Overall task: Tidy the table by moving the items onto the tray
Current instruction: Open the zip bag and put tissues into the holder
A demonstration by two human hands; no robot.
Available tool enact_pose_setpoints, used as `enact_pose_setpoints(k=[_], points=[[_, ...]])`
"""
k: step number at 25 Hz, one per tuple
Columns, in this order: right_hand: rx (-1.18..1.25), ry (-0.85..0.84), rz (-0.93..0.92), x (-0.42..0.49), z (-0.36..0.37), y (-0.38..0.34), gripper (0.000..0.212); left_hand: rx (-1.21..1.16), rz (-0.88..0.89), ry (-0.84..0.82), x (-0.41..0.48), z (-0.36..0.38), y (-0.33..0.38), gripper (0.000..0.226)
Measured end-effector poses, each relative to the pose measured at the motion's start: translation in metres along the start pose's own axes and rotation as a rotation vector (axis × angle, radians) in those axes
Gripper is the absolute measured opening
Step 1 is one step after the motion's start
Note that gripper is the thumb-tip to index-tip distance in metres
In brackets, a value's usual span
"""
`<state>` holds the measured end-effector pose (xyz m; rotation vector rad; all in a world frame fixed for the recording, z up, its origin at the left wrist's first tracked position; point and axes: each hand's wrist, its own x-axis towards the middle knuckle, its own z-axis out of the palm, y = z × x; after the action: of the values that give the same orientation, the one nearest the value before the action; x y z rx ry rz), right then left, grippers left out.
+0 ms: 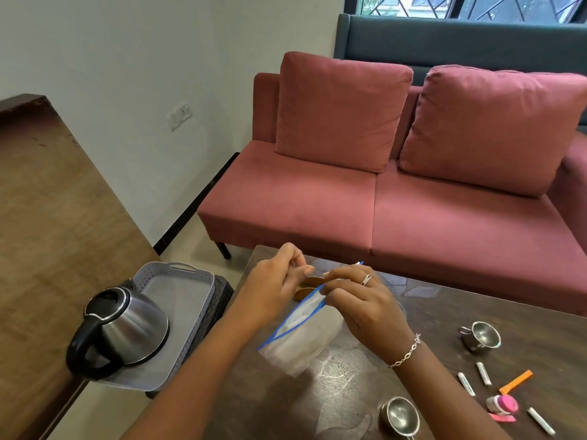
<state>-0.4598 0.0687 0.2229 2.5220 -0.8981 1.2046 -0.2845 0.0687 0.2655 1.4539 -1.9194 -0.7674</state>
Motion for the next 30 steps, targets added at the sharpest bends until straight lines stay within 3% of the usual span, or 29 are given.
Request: enact_pose_setpoints(k=[2,4,7,10,13,17,21,26,28,30], points=[[-0.042,0.000,0.018,0.000,0.001,0.000,0.018,-0.149,-0.010,-0.105,-0.004,-0.002,0.002,0.020],[-0.066,0.004,0.034,0.000,0.001,0.000,0.018,-0.098,-0.016,-0.188,-0.003,-0.004,-0.002,0.020],[-0.051,0.014,0.028,-0.002,-0.001,0.000,0.018,0.055,0.040,-0.090,0.001,-0.006,-0.010,0.022],[-0.047,-0.021,-0.016,-0.005,-0.003,0.001,0.020,0.130,0.249,0.083,0.003,-0.007,-0.014,0.030],[-0.055,-0.126,-0.038,-0.008,-0.008,0.001,0.015,0.383,0.407,0.175,0.008,-0.008,-0.024,0.033],[-0.093,-0.231,-0.017,-0.007,-0.006,-0.006,0.009,0.498,0.382,0.155,0.009,-0.003,-0.024,0.045],[-0.260,-0.234,-0.006,0.003,0.004,-0.007,0.028,0.487,0.399,0.092,0.003,0.000,-0.015,0.049],[-0.305,-0.524,-0.213,0.017,0.016,-0.014,0.027,0.437,0.392,0.054,0.003,0.005,-0.005,0.051],[-0.277,-0.700,-0.180,0.024,0.025,-0.016,0.016,0.422,0.377,0.040,0.003,0.007,-0.004,0.050],[-0.257,-0.769,-0.033,0.033,0.027,-0.022,0.011,0.394,0.362,0.037,0.003,0.008,-0.005,0.048]])
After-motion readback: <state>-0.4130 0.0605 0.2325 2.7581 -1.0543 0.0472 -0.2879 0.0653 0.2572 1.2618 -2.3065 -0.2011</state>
